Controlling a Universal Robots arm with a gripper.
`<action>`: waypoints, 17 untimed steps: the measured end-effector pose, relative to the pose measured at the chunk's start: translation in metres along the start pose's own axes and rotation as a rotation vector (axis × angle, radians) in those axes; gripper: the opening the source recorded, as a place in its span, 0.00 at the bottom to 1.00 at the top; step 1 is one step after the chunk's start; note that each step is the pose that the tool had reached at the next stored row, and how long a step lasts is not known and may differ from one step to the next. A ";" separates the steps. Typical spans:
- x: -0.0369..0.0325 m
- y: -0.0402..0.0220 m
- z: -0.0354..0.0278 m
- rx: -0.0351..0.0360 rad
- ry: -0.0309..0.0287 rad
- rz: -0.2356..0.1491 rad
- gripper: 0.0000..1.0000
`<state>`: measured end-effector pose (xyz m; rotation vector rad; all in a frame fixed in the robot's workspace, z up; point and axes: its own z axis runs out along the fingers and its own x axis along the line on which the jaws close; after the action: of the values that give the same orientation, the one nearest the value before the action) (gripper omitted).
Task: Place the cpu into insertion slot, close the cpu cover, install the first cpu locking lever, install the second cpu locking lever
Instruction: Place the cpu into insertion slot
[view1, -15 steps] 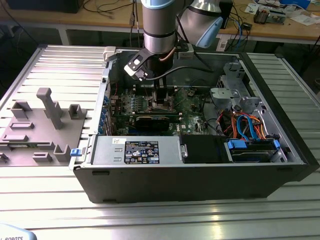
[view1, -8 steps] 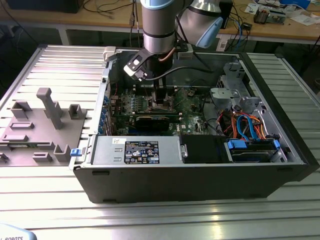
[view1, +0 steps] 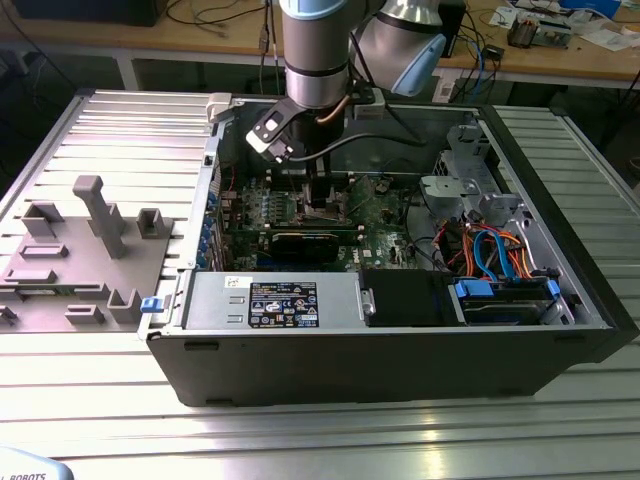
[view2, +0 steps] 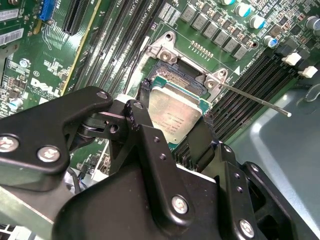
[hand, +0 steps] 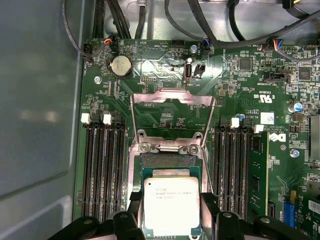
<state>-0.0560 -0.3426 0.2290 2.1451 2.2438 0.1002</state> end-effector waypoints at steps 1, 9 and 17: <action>0.0000 -0.0002 0.0001 0.0000 0.0000 0.000 0.54; 0.0001 -0.0018 0.0008 0.0000 0.0000 0.000 0.54; 0.0002 -0.0043 0.0015 0.0000 0.0001 0.000 0.54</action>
<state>-0.0602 -0.3426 0.2271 2.1452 2.2438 0.1003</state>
